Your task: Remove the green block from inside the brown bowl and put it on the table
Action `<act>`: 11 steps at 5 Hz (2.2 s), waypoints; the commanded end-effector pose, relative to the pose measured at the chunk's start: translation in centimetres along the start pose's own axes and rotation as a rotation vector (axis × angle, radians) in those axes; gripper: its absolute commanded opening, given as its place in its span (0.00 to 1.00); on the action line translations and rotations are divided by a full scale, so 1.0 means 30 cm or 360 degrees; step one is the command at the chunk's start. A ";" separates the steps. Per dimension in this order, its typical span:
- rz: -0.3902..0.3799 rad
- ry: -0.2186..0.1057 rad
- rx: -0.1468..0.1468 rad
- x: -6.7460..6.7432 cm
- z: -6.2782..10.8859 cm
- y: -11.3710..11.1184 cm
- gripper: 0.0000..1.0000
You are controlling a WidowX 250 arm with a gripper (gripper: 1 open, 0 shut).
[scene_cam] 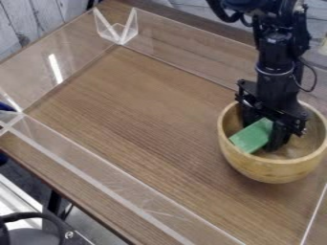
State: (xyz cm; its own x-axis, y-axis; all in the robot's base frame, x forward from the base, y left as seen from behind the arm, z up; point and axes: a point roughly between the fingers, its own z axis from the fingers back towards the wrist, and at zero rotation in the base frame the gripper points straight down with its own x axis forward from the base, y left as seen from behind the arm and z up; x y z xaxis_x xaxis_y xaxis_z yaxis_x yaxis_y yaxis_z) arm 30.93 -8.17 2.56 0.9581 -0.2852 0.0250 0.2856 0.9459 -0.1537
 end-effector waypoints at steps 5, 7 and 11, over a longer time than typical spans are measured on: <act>0.0096 -0.0021 0.0060 -0.006 -0.018 0.002 0.00; 0.0108 -0.0023 0.0053 -0.002 0.004 -0.004 0.00; 0.0090 -0.0027 0.0054 0.002 0.068 0.041 0.00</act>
State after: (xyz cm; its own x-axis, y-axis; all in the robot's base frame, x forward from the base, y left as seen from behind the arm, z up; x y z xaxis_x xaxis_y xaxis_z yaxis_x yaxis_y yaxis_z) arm 30.75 -7.29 3.19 0.9695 -0.2451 -0.0040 0.2425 0.9617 -0.1280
